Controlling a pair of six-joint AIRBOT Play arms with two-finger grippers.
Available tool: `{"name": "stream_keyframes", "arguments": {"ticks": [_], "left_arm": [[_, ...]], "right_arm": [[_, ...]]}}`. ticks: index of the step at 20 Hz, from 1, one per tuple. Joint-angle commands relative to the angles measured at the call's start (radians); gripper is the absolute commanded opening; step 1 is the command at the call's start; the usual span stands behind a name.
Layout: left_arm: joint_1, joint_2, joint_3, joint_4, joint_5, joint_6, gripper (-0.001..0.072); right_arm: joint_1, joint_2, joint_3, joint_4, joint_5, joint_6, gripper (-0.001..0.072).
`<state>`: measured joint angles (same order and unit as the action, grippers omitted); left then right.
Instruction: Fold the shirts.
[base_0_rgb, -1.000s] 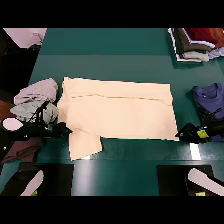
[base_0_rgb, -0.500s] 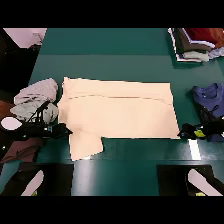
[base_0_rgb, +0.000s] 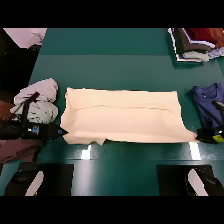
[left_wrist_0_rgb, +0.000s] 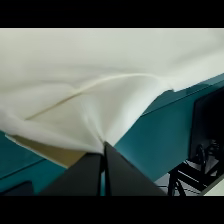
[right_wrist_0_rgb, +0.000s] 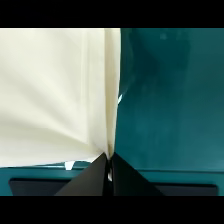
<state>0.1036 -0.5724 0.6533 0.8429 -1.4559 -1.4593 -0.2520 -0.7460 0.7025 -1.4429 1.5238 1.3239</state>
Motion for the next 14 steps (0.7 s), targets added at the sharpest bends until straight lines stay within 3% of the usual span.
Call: {"name": "stream_keyframes", "arguments": {"ticks": [1, 6, 10, 14], "left_arm": [[-0.051, -0.072, 0.122, 0.043, 0.089, 0.006, 0.0025], [-0.054, -0.394, 0.242, 0.073, 0.340, 0.080, 0.0027], [-0.054, -0.673, 0.412, 0.073, 0.404, 0.111, 0.0028], [-0.054, -0.851, 0.523, 0.070, 0.460, 0.127, 0.0028]], "right_arm": [[0.048, -0.055, 0.136, 0.011, -0.013, 0.023, 0.0010], [0.199, -0.366, 0.362, 0.011, -0.108, 0.043, 0.0010], [0.242, -0.611, 0.534, 0.014, -0.116, 0.072, 0.0011], [0.226, -0.786, 0.684, 0.146, -0.137, 0.073, 0.0013]]}}
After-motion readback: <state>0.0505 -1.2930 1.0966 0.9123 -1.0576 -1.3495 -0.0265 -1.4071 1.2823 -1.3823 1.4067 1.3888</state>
